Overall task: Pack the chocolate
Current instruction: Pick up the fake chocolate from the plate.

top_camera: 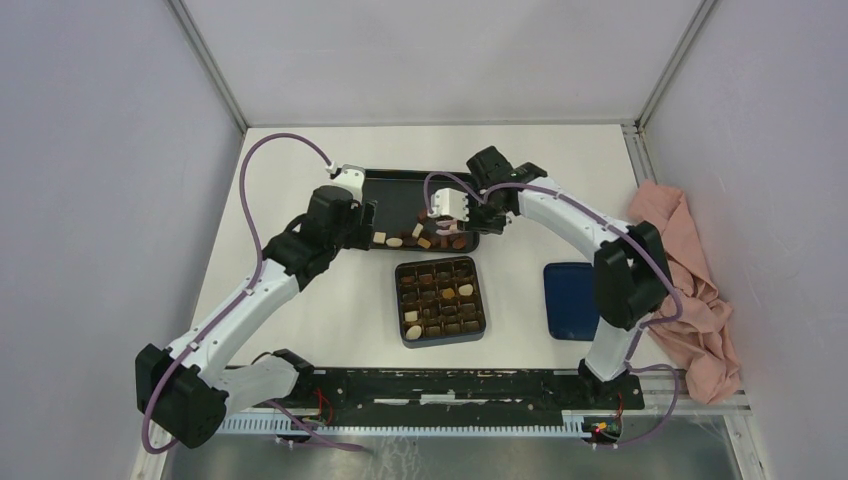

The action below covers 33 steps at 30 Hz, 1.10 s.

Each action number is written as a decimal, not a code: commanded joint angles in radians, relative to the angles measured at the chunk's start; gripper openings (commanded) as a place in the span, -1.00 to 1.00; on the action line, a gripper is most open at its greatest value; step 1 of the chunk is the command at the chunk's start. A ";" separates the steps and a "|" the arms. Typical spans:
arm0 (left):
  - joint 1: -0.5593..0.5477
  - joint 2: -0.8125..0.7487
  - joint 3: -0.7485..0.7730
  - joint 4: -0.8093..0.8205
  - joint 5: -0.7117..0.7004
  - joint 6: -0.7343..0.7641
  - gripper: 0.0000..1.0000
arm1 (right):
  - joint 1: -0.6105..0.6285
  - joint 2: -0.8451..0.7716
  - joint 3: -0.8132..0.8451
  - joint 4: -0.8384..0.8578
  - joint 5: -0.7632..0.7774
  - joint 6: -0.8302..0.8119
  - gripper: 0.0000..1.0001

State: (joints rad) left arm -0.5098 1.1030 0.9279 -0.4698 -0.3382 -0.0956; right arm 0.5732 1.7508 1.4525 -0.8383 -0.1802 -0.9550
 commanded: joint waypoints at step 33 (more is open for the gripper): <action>0.007 -0.010 0.007 0.025 0.026 0.042 0.59 | -0.032 0.436 0.433 -0.032 0.054 0.031 -0.17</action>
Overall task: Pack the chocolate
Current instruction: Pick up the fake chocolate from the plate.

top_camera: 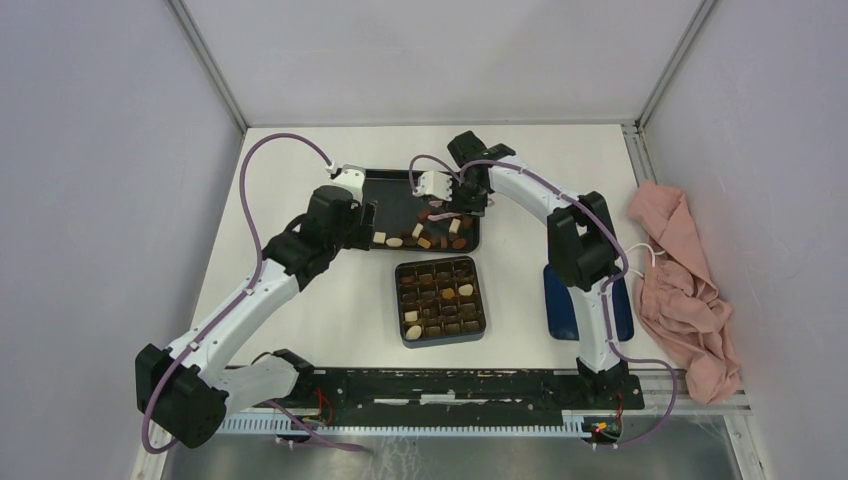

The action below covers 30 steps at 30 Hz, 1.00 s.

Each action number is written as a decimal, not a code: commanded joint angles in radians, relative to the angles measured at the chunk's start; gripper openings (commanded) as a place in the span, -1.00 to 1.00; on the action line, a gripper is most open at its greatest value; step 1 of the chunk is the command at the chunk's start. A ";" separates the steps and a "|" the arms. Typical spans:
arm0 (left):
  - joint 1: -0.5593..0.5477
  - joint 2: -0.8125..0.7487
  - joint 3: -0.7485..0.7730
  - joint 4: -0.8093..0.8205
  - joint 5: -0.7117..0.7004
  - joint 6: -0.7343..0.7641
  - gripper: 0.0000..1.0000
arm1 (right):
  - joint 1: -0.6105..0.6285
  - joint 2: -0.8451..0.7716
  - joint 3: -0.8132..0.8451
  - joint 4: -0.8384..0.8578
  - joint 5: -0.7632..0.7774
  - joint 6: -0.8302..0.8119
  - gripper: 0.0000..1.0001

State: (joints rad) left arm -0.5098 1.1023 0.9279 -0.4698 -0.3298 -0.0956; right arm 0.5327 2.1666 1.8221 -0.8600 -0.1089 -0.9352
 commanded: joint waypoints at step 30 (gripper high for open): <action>0.008 -0.008 0.008 0.023 0.033 0.042 0.59 | 0.035 -0.033 0.020 -0.004 -0.039 0.013 -0.73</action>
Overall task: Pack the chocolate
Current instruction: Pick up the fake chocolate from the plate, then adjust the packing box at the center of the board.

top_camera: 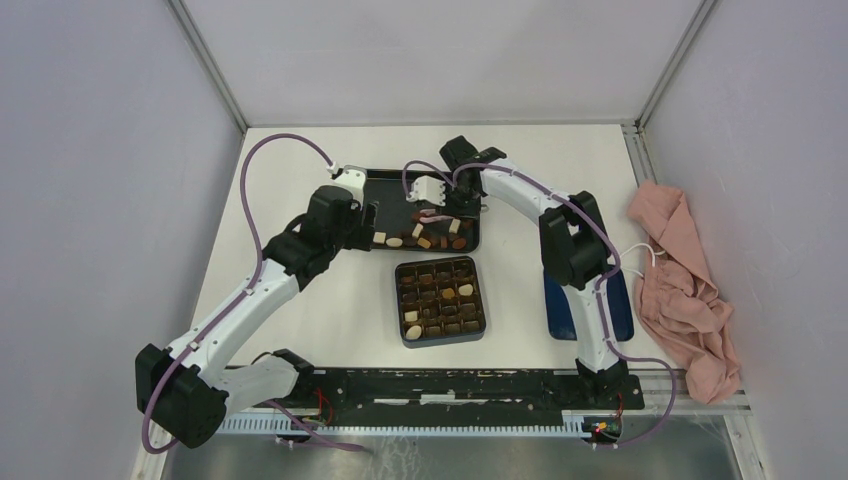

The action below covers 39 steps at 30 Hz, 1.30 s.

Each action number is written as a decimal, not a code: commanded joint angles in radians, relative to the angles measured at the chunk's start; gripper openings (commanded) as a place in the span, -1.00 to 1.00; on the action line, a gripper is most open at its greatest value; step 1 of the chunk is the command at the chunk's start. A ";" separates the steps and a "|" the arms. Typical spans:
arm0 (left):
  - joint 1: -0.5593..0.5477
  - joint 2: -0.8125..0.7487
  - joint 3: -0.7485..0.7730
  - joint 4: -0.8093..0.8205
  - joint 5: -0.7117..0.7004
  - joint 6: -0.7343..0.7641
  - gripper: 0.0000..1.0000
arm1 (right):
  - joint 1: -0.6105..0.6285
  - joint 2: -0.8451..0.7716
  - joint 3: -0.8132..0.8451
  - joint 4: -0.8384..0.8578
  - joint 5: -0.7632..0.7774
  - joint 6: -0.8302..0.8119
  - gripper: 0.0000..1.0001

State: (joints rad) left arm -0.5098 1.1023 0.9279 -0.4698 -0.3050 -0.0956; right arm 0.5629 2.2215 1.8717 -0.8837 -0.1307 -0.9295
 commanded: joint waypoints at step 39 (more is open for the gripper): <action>0.009 0.020 0.005 0.023 -0.006 0.043 0.59 | 0.191 -0.927 -0.842 0.053 -0.299 0.015 -0.89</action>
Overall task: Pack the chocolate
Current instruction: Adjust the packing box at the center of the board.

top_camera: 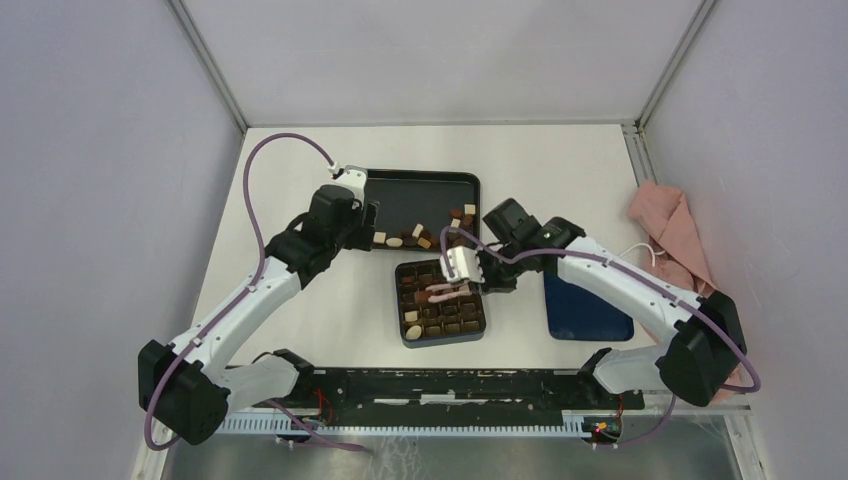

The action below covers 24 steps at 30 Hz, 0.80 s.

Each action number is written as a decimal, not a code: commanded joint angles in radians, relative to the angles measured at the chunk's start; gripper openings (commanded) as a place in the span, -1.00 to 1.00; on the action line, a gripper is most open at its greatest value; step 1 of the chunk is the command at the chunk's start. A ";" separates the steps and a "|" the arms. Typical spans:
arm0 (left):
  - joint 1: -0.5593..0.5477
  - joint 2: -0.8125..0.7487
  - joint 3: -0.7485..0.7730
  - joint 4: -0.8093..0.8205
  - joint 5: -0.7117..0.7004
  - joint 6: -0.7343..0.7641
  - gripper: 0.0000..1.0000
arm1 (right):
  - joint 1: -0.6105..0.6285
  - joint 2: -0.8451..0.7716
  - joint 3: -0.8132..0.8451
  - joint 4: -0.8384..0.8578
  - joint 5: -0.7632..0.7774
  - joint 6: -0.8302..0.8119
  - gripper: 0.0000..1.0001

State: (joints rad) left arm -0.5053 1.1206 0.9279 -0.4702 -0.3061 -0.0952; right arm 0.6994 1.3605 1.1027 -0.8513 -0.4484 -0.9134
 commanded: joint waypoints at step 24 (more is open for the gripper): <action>0.004 0.005 0.005 0.024 0.022 0.037 0.60 | 0.163 -0.036 -0.102 -0.001 0.114 0.000 -0.79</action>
State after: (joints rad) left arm -0.5053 1.1271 0.9276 -0.4698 -0.3054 -0.0952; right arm 0.8577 1.3289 0.9665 -0.8543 -0.3340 -0.9134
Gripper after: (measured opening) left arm 0.795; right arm 0.308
